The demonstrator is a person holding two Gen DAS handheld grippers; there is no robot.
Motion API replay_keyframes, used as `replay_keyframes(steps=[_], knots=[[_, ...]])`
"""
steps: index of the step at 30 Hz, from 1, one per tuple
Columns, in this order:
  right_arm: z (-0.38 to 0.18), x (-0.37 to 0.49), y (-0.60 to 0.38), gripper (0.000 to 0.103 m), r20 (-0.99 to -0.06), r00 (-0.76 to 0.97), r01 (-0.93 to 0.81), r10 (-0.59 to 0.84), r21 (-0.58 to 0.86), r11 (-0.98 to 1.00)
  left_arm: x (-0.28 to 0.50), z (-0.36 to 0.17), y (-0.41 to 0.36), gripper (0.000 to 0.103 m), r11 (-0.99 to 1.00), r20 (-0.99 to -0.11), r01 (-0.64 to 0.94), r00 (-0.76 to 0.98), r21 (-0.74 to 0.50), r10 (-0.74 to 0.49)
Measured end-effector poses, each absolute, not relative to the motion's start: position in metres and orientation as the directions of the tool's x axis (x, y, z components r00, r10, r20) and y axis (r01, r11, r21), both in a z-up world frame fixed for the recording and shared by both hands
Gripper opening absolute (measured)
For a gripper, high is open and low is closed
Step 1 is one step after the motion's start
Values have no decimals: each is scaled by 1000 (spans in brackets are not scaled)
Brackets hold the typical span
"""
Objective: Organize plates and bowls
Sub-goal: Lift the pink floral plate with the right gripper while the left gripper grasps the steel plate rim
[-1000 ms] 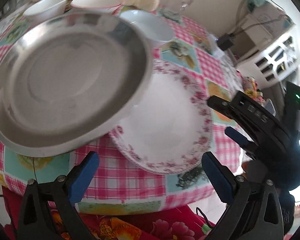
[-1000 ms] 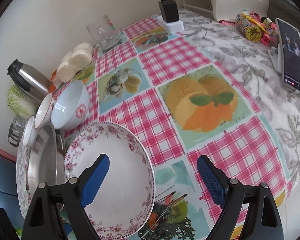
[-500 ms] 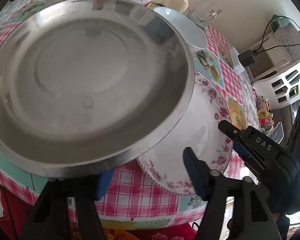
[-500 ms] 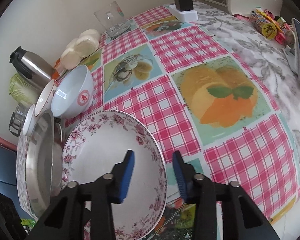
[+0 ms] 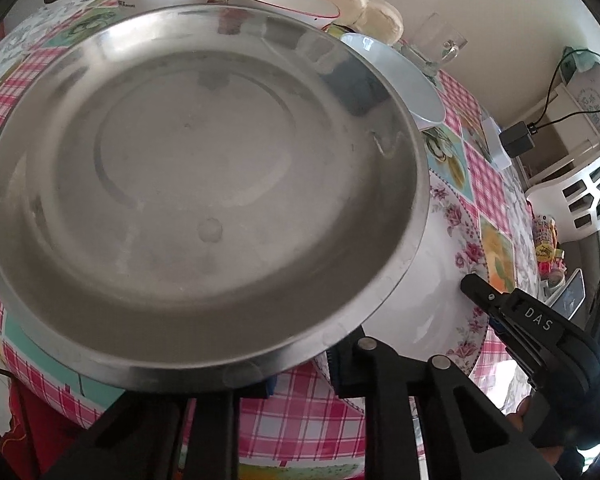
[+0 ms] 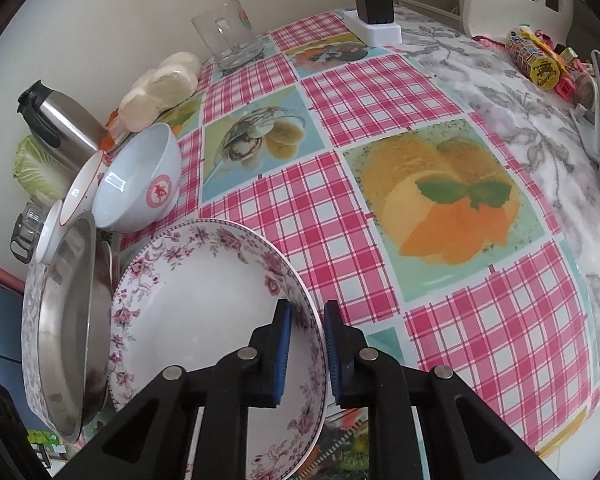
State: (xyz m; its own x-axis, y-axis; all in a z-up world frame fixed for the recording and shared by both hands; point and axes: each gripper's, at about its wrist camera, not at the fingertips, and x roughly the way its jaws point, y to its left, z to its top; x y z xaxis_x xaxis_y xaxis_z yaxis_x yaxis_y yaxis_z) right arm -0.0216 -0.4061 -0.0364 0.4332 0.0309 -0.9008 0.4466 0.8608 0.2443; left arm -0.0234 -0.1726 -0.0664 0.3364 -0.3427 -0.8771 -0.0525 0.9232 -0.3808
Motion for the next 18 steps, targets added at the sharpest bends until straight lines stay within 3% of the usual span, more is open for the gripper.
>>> replay_keyframes(steps=[18], knots=[[-34,-38,-429,22,-909,415,522,-35,206,828,-29,-67,-213,17,904,-867,135,255,-406,-428]])
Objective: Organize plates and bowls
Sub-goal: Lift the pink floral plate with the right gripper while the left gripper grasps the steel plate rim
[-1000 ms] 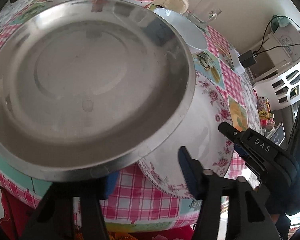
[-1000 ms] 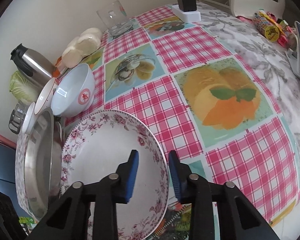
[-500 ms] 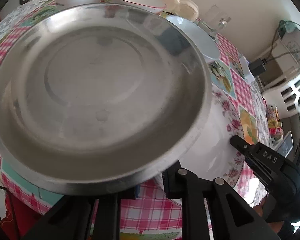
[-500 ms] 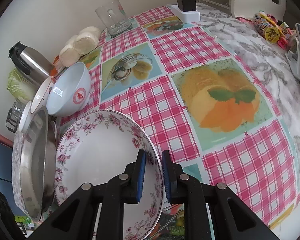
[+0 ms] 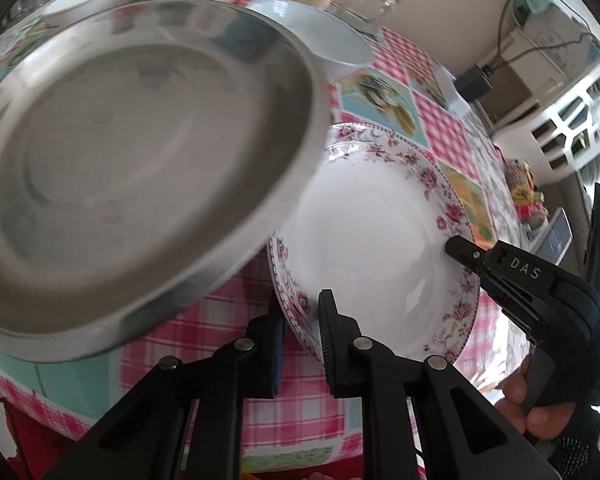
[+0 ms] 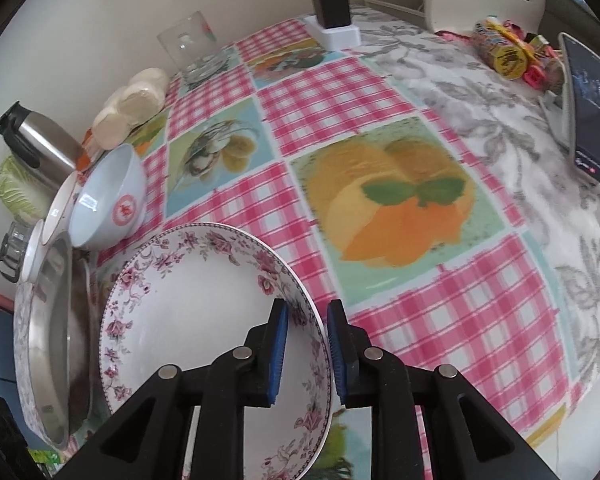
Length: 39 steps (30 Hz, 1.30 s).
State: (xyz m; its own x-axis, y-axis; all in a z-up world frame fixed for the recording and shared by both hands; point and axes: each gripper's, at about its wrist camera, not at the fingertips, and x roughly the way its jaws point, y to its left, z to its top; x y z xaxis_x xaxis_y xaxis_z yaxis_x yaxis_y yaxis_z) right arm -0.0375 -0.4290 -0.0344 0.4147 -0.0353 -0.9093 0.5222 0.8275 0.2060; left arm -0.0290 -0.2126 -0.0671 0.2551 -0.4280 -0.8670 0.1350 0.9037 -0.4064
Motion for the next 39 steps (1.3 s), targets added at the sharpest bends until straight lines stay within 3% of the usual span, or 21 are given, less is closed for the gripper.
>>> replay_keyframes(steps=[19,39], knots=[[-45,-53,-458,20,-866,492,505,92,370,780,-18,-71,-217,17,885,-850,125,249,-448,-465],[-36,-64,-464,10,-836,540,470,92,391,791,-18,-54,-225,17,891,-839,207,305,-404,-451]])
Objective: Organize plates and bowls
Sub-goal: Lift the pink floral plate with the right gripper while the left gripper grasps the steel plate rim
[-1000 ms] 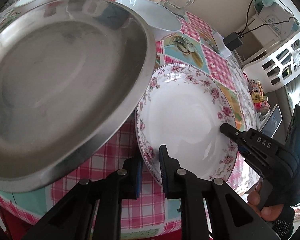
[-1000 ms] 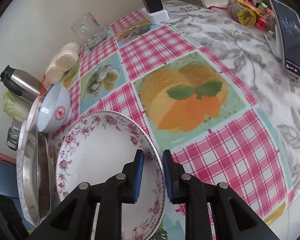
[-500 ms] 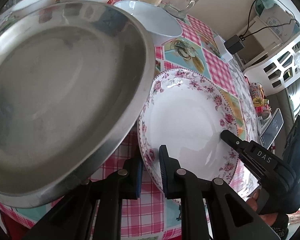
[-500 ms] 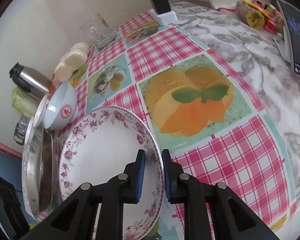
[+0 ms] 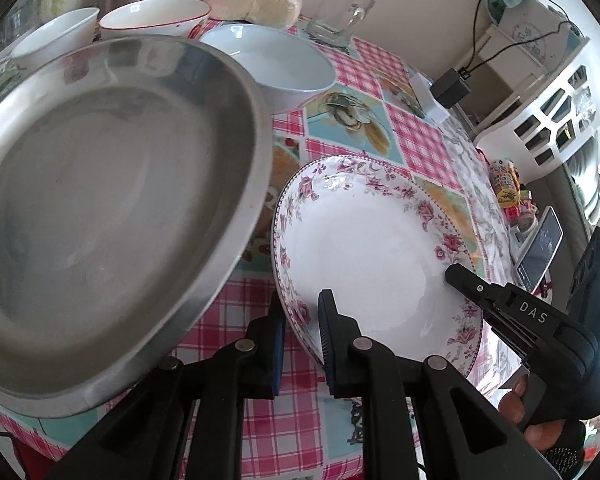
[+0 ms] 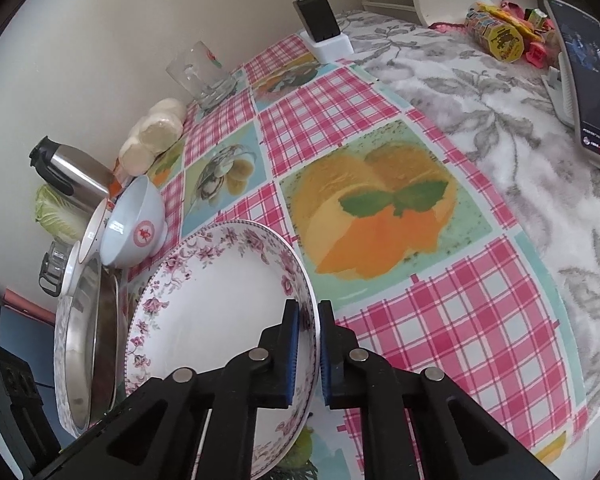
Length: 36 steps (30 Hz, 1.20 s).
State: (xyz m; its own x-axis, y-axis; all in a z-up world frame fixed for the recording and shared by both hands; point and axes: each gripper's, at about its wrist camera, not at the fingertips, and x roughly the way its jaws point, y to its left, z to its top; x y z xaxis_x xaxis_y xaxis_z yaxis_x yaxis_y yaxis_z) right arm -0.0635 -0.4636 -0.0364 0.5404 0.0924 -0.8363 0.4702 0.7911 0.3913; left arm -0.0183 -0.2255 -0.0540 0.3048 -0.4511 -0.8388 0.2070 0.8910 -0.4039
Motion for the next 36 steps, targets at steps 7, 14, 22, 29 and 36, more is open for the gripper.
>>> replay_keyframes(steps=[7,14,22,29,36], knots=[[-31,-70,-467,9,-827,556,469,89,400,787,-18,-50,-227,17,883,-829,218,308,-416,-467],[-11,-74,-465,9,-801,597,452,53,390,802,-21,-38,-225,17,861,-796,251,332,-442,-505],[11,-85,-464,9,-769,640,445,7,377,812,-22,-30,-227,18,836,-768,286,335,-469,-546],[23,-89,-460,9,-754,657,443,-22,362,820,-24,-22,-224,18,828,-753,303,350,-473,-558],[33,-84,-449,10,-737,675,423,-27,356,833,-19,-7,-213,18,832,-738,340,393,-438,-549]])
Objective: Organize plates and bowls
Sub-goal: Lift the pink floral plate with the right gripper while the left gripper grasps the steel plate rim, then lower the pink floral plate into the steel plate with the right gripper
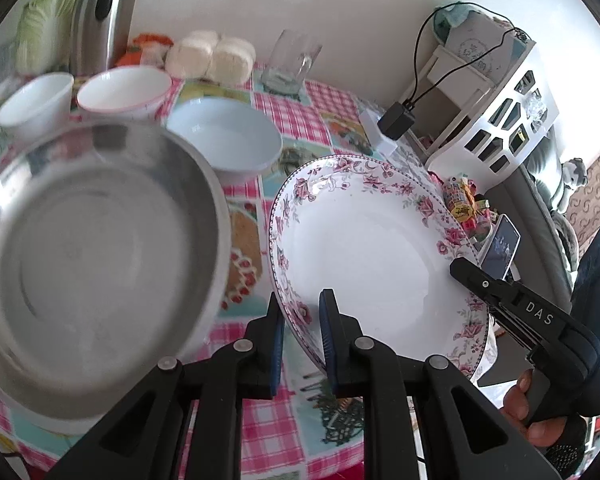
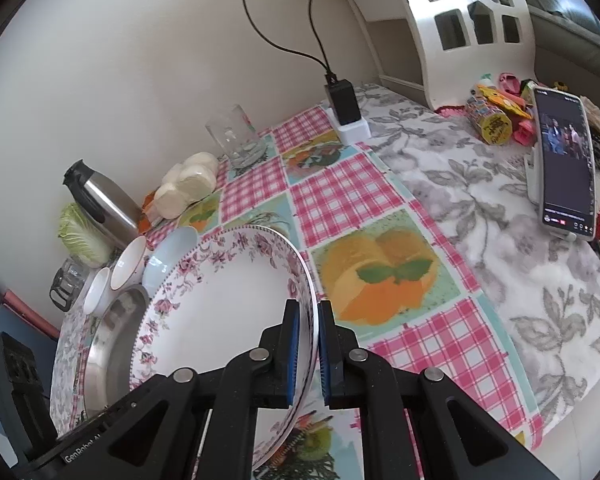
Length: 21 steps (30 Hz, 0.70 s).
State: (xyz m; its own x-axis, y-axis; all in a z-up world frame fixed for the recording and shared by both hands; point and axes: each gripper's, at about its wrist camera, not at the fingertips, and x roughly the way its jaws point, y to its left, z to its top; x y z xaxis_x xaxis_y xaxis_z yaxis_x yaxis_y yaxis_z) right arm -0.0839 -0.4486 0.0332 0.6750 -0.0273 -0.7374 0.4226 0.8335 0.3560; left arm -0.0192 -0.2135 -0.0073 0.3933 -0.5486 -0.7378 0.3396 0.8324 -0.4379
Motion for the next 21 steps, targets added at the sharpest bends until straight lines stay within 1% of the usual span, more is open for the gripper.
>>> replay_keyframes(steps=[7,21], knots=[[47,-77,-429,9,-716,697,386,-30,340,858,-12,3,-192,18,828,-719,337,415,-448,-557],[52,-43,-371,9,-726,688,312,11,309,898,19,18,-125,18,851,-725,320,448,-417,-523]])
